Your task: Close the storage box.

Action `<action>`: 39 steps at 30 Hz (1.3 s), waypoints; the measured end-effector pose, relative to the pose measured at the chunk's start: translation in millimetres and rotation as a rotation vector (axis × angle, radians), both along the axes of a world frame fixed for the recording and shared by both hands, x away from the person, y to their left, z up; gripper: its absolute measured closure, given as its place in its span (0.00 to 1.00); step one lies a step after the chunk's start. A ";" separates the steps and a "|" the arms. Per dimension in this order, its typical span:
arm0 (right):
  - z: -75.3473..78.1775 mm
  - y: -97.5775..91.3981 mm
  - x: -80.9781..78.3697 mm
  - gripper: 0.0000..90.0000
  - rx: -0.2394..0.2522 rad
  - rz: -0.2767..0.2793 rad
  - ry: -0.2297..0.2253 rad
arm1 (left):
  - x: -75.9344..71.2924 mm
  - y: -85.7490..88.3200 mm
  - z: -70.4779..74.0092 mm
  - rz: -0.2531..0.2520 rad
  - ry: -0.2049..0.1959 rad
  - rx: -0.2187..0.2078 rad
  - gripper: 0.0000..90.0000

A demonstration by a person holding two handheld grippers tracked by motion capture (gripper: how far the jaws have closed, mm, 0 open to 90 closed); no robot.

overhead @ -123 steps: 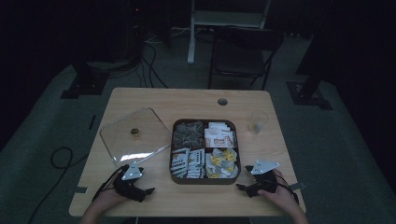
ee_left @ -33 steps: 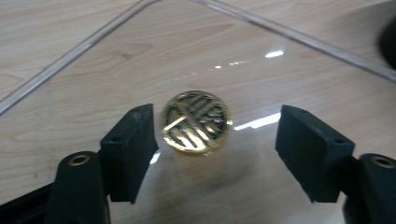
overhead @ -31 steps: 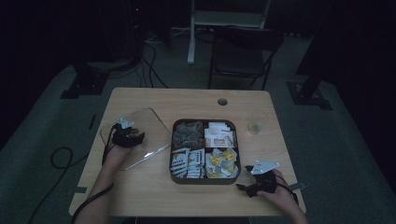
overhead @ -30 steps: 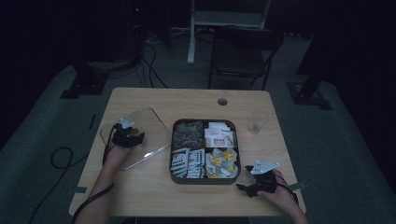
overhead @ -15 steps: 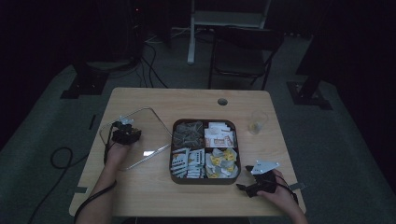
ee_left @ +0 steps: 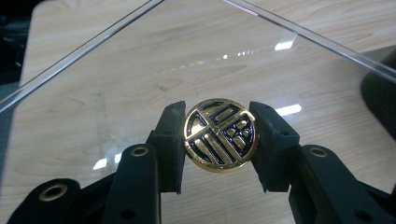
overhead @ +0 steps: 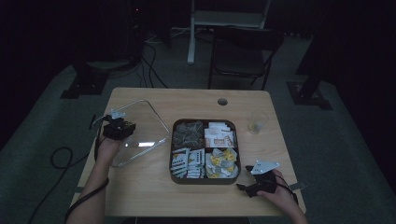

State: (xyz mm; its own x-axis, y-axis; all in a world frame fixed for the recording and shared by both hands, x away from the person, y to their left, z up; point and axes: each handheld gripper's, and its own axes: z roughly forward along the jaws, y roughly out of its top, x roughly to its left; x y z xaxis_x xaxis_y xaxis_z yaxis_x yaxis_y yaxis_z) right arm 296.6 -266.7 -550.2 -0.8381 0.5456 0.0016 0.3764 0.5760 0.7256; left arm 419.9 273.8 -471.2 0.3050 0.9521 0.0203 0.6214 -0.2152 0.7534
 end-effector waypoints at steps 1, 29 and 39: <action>0.0 0.0 0.0 0.15 0.000 0.000 0.000 | -1.1 -0.1 3.3 -0.009 -0.002 0.000 0.66; 0.0 0.0 0.0 0.15 0.000 0.000 0.000 | -19.0 -64.9 46.1 -0.242 -0.075 -0.057 0.66; 0.0 -0.1 0.1 0.15 0.000 0.000 0.000 | -24.0 -102.2 54.5 -0.341 -0.078 -0.059 0.66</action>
State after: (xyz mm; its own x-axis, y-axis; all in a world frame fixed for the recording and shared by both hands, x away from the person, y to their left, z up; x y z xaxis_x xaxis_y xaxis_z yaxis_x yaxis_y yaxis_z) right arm 296.7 -266.8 -550.2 -0.8380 0.5457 0.0018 0.3768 0.5762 0.7253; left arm 395.9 171.6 -416.7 0.6056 0.7957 0.0040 0.4615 -0.3553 0.8129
